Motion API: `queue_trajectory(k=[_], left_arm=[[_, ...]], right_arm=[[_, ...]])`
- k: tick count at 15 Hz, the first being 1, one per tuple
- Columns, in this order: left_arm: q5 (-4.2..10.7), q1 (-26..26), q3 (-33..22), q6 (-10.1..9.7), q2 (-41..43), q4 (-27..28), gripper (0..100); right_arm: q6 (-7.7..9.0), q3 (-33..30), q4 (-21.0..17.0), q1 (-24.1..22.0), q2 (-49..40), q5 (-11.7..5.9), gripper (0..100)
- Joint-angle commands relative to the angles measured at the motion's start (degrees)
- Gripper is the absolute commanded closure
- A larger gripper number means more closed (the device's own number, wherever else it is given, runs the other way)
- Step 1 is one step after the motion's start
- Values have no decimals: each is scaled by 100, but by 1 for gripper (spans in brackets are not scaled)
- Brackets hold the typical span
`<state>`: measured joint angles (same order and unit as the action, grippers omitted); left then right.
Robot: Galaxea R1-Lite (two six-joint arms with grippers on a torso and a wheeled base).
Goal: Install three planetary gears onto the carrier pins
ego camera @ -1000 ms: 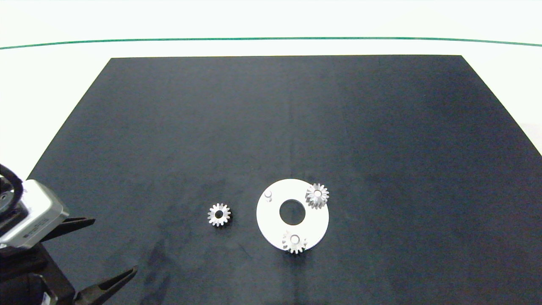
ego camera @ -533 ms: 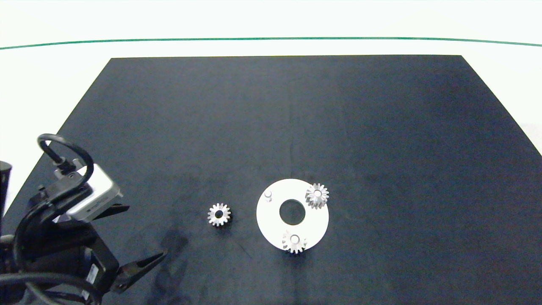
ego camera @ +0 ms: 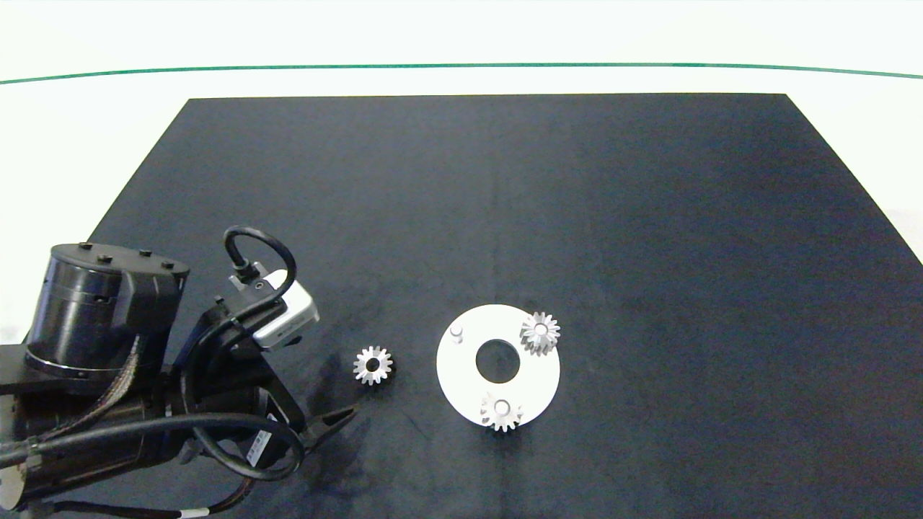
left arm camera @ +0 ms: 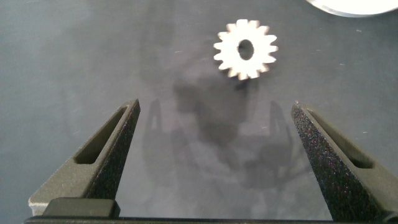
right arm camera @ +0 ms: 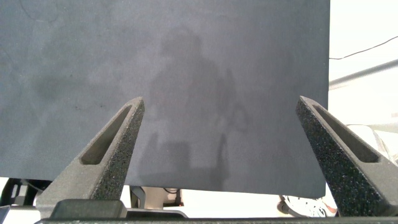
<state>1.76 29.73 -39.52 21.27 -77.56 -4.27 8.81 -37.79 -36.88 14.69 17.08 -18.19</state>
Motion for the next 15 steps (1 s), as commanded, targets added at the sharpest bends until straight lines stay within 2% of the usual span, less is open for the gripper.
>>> queue_trajectory(k=[1, 5, 11, 15], left_arm=[[0, 191, 23, 0, -313, -250, 0], [9, 314, -3, -27, -585, -663, 0], [-35, 305, -126, -9, -691, -690, 0], [-35, 305, -117, -18, -796, -690, 9]], right_arm=[[6, -9, -21, -1, 15, -9, 0], [6, -27, -21, -1, 15, -9, 0], [15, -35, -21, -54, -29, -9, 0], [15, -44, -21, -72, -73, -18, 0]])
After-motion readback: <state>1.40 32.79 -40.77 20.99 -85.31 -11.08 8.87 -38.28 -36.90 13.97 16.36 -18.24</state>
